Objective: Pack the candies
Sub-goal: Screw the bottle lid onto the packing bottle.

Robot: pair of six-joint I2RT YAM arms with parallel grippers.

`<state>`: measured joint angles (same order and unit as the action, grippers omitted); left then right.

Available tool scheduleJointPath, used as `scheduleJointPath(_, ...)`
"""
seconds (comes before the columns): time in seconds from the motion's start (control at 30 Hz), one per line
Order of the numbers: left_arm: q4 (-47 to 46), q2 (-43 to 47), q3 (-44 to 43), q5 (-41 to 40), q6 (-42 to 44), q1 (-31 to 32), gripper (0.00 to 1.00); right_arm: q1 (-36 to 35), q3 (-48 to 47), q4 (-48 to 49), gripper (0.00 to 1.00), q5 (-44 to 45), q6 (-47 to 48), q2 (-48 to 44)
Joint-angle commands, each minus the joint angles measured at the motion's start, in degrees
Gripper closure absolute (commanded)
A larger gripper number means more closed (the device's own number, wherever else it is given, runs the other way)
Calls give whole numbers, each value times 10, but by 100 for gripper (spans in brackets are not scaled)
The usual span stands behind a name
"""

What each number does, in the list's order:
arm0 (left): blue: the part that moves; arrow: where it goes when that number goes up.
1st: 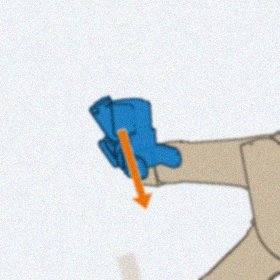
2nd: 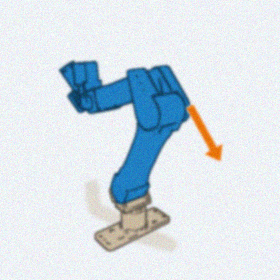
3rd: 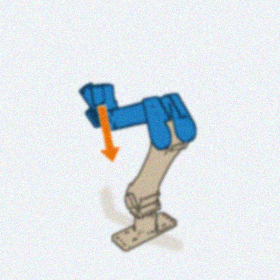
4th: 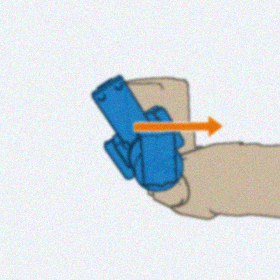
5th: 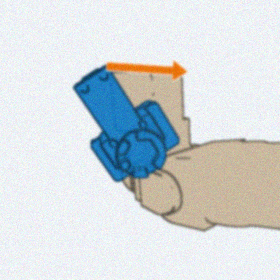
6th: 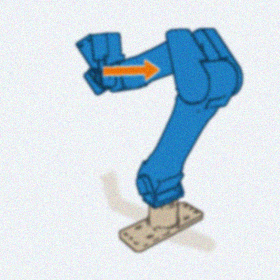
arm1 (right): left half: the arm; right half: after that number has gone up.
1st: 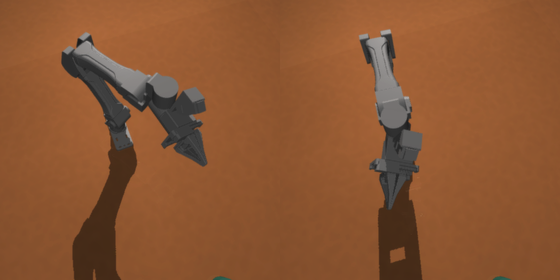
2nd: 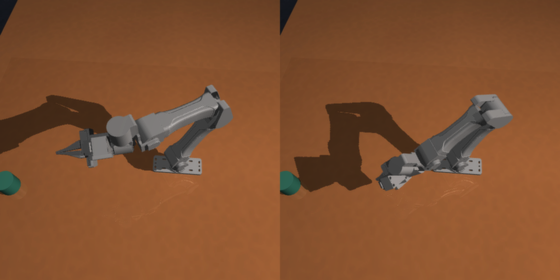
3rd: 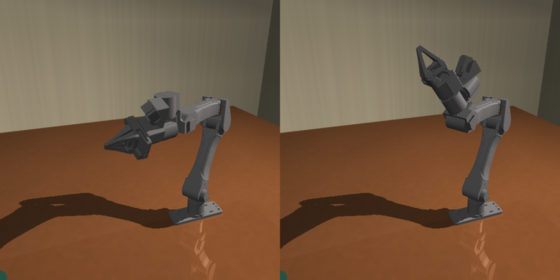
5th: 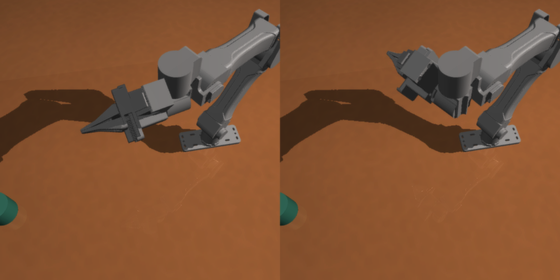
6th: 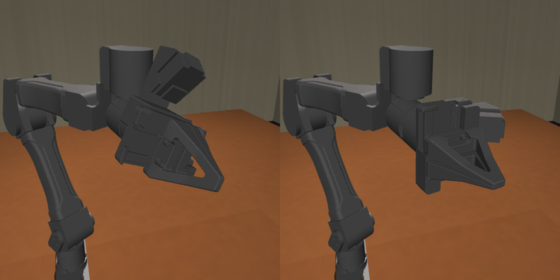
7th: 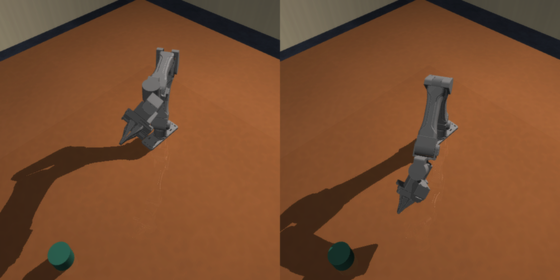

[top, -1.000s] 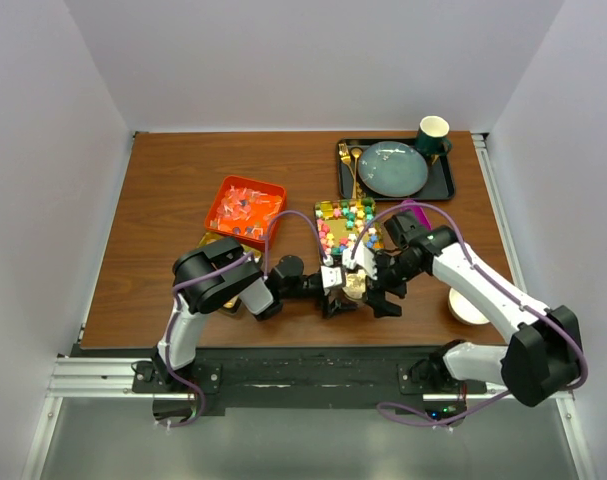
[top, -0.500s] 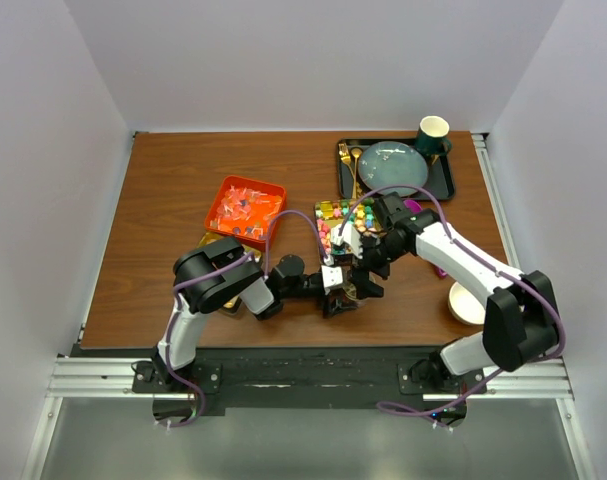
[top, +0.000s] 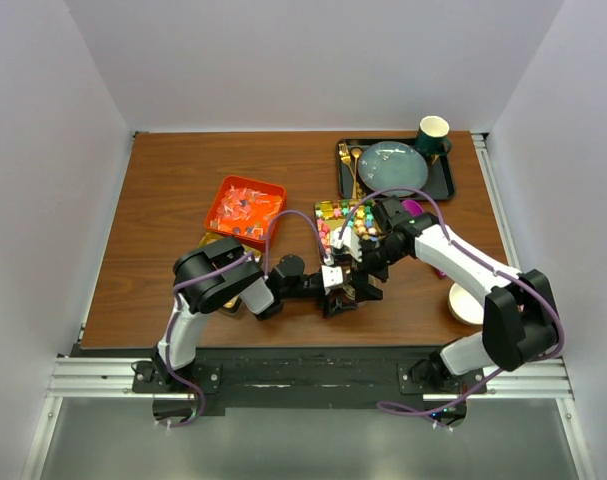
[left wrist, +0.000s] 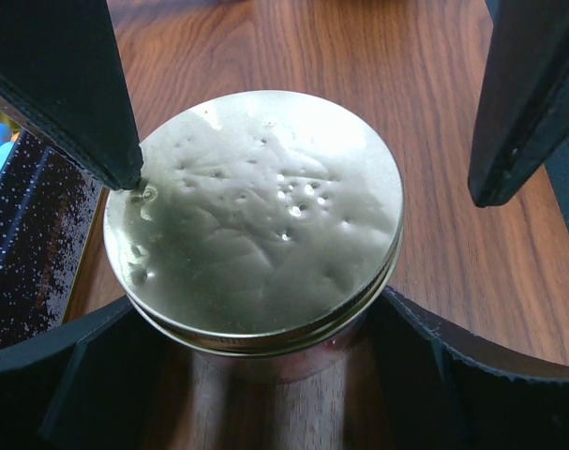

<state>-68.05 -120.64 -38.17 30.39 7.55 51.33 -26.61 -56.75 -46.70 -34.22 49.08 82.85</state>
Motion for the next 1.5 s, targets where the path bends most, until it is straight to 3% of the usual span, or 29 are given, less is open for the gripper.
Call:
scheduleJointPath(0.0,198,-55,28,-86,61,-7,100,2,25,6,4,-1,-2,-5)
scheduleJointPath(0.57,204,-55,26,-87,64,-8,100,7,-30,22,4,7,-16,9)
scheduleJointPath(0.9,200,-57,26,-96,59,-7,100,10,-13,-37,5,5,5,6)
scheduleJointPath(1.47,205,-68,16,-100,62,-12,100,23,57,-118,6,12,-21,-95)
